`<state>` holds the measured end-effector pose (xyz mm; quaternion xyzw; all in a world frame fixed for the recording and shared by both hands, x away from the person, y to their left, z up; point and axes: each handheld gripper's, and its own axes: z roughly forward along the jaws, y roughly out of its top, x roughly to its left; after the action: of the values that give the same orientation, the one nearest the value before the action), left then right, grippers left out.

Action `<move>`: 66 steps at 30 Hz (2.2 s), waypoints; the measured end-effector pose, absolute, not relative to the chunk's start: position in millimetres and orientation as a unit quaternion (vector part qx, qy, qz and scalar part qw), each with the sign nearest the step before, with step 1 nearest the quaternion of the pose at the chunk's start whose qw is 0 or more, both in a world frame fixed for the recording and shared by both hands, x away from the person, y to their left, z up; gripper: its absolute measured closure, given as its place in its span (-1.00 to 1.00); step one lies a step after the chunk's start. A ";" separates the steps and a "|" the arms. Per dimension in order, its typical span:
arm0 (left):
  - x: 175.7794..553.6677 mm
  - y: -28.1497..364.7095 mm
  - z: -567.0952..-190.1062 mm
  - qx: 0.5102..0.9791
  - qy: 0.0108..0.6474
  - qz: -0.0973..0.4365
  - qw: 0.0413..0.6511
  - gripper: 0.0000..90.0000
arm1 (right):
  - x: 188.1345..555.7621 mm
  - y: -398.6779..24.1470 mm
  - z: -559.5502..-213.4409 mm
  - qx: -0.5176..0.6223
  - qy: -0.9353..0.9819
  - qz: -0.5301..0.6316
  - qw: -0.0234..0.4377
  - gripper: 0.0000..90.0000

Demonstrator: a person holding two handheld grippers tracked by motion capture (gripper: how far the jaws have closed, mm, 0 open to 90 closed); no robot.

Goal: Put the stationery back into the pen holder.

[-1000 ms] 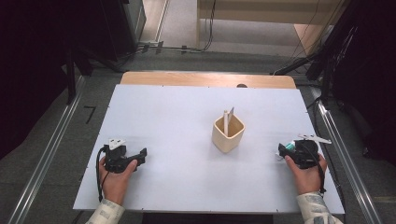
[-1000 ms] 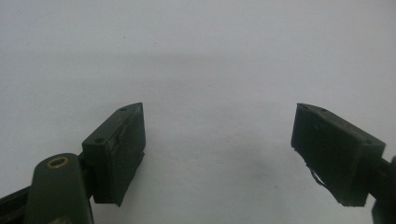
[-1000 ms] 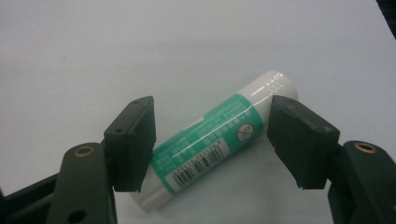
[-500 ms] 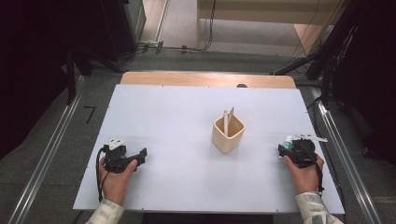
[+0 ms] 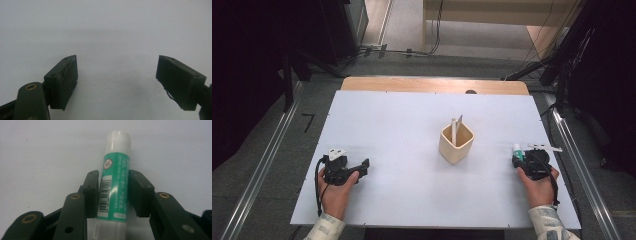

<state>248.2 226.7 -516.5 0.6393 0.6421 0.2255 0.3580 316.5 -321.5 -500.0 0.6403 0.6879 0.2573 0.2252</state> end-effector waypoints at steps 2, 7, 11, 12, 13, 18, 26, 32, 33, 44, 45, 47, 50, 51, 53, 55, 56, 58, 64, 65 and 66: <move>248.2 226.6 -516.5 0.639 0.642 0.225 0.358 -0.58 | 316.5 -322.2 -500.0 0.639 0.689 0.256 0.226 0.39; 248.2 226.6 -516.5 0.639 0.643 0.226 0.358 -0.58 | 316.7 -322.1 -499.9 0.634 0.694 0.254 0.227 0.40; 248.1 226.6 -516.4 0.639 0.642 0.226 0.358 -0.58 | 316.5 -322.1 -499.5 0.630 0.698 0.254 0.224 0.41; 248.0 226.7 -516.3 0.639 0.642 0.226 0.358 -0.58 | 316.6 -322.2 -499.4 0.630 0.699 0.254 0.224 0.41; 248.0 226.7 -516.3 0.639 0.642 0.226 0.358 -0.58 | 316.7 -322.2 -499.2 0.629 0.700 0.254 0.223 0.41; 247.7 226.8 -516.0 0.639 0.643 0.226 0.357 -0.58 | 316.8 -322.0 -498.5 0.626 0.704 0.256 0.218 0.42; 247.7 226.9 -515.9 0.639 0.643 0.226 0.358 -0.58 | 313.7 -318.4 -492.2 0.616 0.707 0.274 0.216 0.42; 248.3 226.6 -516.3 0.639 0.642 0.226 0.358 -0.58 | 309.7 -314.8 -484.5 0.605 0.710 0.293 0.211 0.42; 248.4 226.4 -516.4 0.639 0.642 0.226 0.358 -0.58 | 309.1 -313.6 -483.2 0.601 0.712 0.297 0.208 0.42; 248.7 226.5 -516.6 0.641 0.642 0.225 0.355 -0.58 | 304.0 -299.5 -466.6 0.573 0.723 0.329 0.201 0.42; 248.7 226.5 -516.6 0.640 0.642 0.225 0.355 -0.58 | 303.7 -298.6 -465.1 0.571 0.723 0.332 0.200 0.42; 248.9 226.3 -516.7 0.640 0.643 0.225 0.355 -0.58 | 303.2 -296.5 -461.7 0.567 0.724 0.339 0.200 0.42; 249.1 226.1 -517.0 0.640 0.643 0.226 0.355 -0.58 | 303.3 -292.9 -455.7 0.560 0.724 0.348 0.203 0.42; 249.1 226.1 -517.1 0.641 0.642 0.226 0.355 -0.58 | 303.4 -291.3 -453.7 0.558 0.725 0.349 0.204 0.42; 249.2 226.1 -517.2 0.640 0.643 0.226 0.355 -0.58 | 304.1 -288.2 -450.2 0.552 0.727 0.354 0.205 0.42; 249.1 226.1 -517.2 0.641 0.643 0.225 0.354 -0.58 | 304.4 -284.2 -446.5 0.546 0.730 0.356 0.206 0.42; 249.3 226.0 -517.4 0.640 0.643 0.225 0.355 -0.58 | 304.5 -282.3 -444.8 0.542 0.732 0.357 0.208 0.42; 249.4 226.0 -517.4 0.640 0.643 0.225 0.354 -0.58 | 305.1 -278.4 -441.9 0.534 0.737 0.358 0.209 0.42; 249.5 225.8 -517.5 0.641 0.644 0.225 0.353 -0.58 | 308.6 -268.6 -435.5 0.521 0.744 0.362 0.210 0.42; 249.5 226.0 -517.5 0.641 0.643 0.225 0.353 -0.58 | 309.1 -267.1 -434.6 0.520 0.744 0.363 0.209 0.42; 249.5 226.0 -517.6 0.641 0.643 0.225 0.353 -0.58 | 309.7 -265.9 -433.7 0.517 0.746 0.363 0.211 0.42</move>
<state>249.5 226.0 -517.6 0.6409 0.6432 0.2253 0.3533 309.7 -265.9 -433.7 0.5169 0.7460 0.3633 0.2106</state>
